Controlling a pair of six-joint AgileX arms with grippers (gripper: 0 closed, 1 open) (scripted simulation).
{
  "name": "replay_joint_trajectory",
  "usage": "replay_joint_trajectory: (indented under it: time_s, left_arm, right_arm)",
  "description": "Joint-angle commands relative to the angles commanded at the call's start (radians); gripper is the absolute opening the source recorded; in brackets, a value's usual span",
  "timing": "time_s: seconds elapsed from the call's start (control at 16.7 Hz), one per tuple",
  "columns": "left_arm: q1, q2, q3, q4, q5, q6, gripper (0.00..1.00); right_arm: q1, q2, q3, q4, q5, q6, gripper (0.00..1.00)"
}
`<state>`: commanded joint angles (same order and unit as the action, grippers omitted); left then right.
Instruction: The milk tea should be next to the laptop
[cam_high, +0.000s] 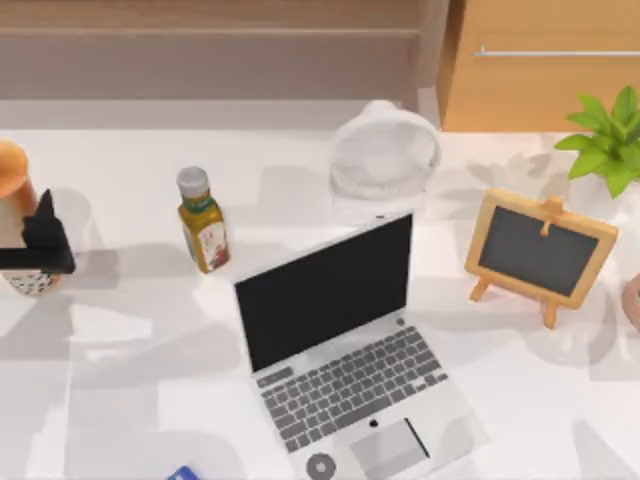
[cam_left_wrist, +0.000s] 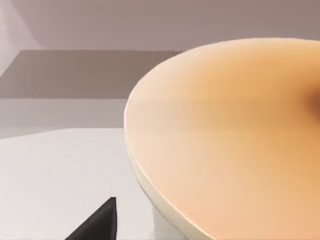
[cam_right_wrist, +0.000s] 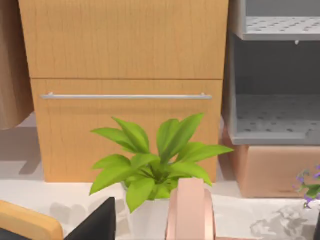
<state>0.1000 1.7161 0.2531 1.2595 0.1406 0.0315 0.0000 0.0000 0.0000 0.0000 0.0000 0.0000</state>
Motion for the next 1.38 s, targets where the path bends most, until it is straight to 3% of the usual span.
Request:
replay_joint_trajectory:
  time_s: [0.72,1.38]
  left_arm:
    - [0.000,0.000,0.000,0.000,0.000,0.000,0.02]
    - [0.001,-0.016,0.000,-0.017,-0.001,0.002,0.00]
  right_arm:
    - [0.000,0.000,0.000,0.000,0.000,0.000,1.00]
    - [0.000,0.000,0.000,0.000,0.000,0.000,1.00]
